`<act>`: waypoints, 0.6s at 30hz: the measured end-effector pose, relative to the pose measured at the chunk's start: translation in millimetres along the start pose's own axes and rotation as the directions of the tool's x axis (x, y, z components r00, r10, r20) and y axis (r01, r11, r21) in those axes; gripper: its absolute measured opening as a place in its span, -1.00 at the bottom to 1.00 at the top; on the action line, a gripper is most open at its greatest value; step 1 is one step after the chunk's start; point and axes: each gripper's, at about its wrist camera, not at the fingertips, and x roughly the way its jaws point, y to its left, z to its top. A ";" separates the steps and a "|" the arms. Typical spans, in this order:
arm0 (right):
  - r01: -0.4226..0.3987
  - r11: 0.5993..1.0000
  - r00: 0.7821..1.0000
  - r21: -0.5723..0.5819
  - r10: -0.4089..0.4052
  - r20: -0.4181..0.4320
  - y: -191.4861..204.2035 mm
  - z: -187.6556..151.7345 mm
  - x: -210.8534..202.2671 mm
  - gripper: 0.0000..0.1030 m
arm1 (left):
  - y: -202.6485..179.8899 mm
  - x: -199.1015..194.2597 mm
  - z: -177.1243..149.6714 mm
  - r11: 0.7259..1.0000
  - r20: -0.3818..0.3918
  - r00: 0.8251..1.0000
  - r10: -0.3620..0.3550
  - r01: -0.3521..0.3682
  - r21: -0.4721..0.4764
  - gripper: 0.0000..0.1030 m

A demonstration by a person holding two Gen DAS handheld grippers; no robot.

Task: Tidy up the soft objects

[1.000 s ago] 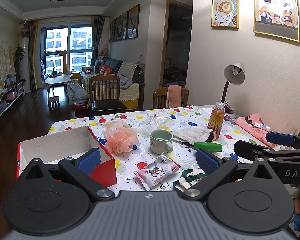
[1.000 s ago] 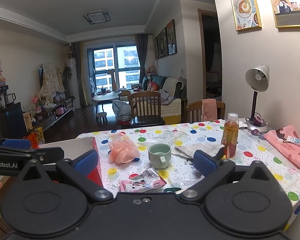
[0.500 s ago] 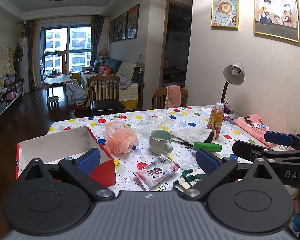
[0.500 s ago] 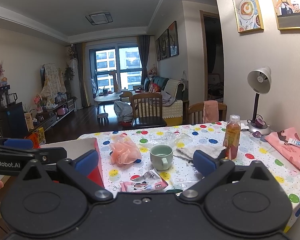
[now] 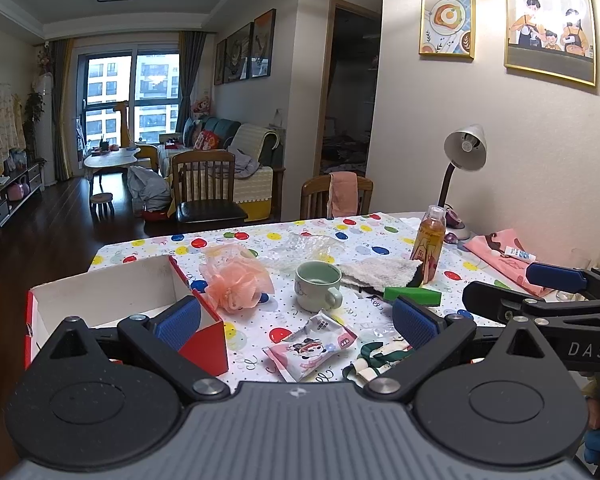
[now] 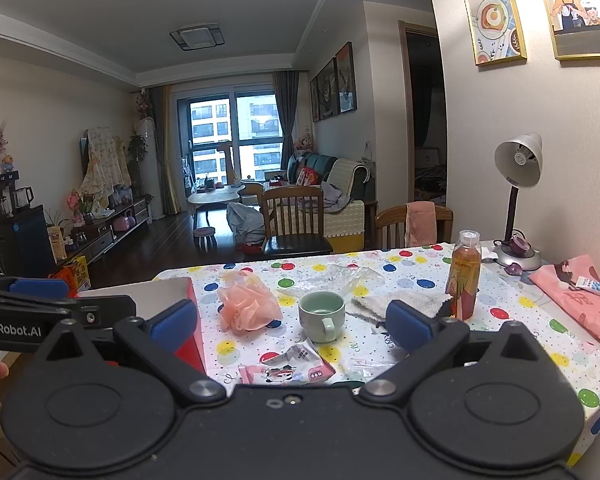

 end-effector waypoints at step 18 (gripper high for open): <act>0.035 0.999 0.999 0.012 -0.035 -0.035 -11.3 5.3 22.5 0.95 | -2.3 31.4 0.1 0.998 -0.055 0.996 -0.067 0.067 -0.016 0.99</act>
